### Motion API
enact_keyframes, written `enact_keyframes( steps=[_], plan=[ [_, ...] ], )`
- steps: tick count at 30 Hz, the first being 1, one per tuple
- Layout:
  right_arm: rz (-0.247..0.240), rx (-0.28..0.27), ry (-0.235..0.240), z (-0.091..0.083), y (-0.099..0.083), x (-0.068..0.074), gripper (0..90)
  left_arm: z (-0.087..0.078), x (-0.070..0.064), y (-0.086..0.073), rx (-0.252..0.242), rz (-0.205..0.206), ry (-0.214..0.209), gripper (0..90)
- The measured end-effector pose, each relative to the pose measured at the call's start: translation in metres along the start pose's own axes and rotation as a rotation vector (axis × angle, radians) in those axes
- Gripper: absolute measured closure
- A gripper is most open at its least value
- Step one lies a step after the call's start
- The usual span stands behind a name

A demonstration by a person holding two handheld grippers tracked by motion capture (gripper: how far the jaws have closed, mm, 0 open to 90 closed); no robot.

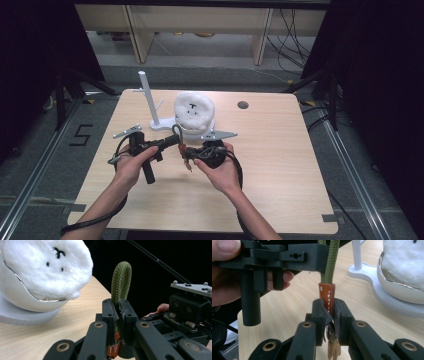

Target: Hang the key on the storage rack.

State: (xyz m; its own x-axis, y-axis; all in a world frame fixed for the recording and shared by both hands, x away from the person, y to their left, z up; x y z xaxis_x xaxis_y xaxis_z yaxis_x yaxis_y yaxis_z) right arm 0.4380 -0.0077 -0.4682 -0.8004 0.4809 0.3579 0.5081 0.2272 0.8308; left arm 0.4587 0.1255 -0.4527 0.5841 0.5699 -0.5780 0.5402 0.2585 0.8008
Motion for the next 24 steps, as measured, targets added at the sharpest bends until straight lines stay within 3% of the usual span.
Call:
enact_keyframes(
  steps=[1,2,3,8,10,12,13,14,15,20,21,23,24],
  plan=[
    [-0.026,-0.007,-0.004,0.001,0.001,0.0,76.8,-0.002,-0.001,0.002,-0.01,0.027,0.013,84.1],
    [-0.026,-0.007,-0.004,0.001,0.001,0.0,76.8,-0.002,-0.001,0.002,-0.01,0.027,0.013,84.2],
    [-0.026,-0.01,-0.008,0.002,0.001,0.0,70.1,-0.003,-0.001,0.003,-0.016,0.042,0.022,84.2],
    [-0.046,-0.043,-0.023,0.001,0.002,-0.002,62.4,-0.009,0.003,0.01,-0.036,0.101,0.091,84.2],
    [-0.047,-0.053,-0.034,-0.001,0.002,-0.003,60.3,-0.013,0.009,0.014,-0.045,0.155,0.153,84.2],
    [-0.042,-0.052,-0.039,-0.002,0.002,-0.003,60.0,-0.014,0.011,0.016,-0.048,0.169,0.173,84.2],
    [-0.038,-0.041,-0.053,-0.006,0.0,-0.005,59.9,-0.016,0.016,0.018,-0.055,0.19,0.208,84.2],
    [-0.038,-0.041,-0.053,-0.006,0.0,-0.005,59.9,-0.016,0.016,0.018,-0.055,0.19,0.208,84.1],
    [-0.039,-0.04,-0.07,-0.009,-0.002,-0.008,59.8,-0.019,0.021,0.02,-0.057,0.213,0.248,84.2],
    [-0.016,-0.054,-0.08,-0.015,-0.006,-0.01,59.5,-0.024,0.031,0.025,-0.066,0.239,0.303,84.1],
    [-0.042,-0.055,-0.085,-0.017,-0.006,-0.013,59.3,-0.025,0.034,0.026,-0.071,0.24,0.314,84.1],
    [-0.03,-0.065,-0.109,-0.021,-0.009,-0.015,59.1,-0.027,0.039,0.028,-0.071,0.247,0.34,84.1],
    [-0.055,-0.069,-0.117,-0.024,-0.009,-0.019,58.9,-0.028,0.041,0.029,-0.076,0.242,0.344,84.1]
  ],
)
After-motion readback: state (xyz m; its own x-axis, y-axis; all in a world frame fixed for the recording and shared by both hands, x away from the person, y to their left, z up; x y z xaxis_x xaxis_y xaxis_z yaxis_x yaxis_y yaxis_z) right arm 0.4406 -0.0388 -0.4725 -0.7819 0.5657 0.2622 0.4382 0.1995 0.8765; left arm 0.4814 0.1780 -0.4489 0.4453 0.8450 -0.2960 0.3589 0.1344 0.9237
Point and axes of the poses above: each handheld gripper's, and its own axes: z roughly forward along the jaws, y roughly out of its top, x roughly to its left, the point moved 7 cm from there along z, roughly forward along the jaws, and after that the axes turned 6 degrees about y, right-handed, at the moved point
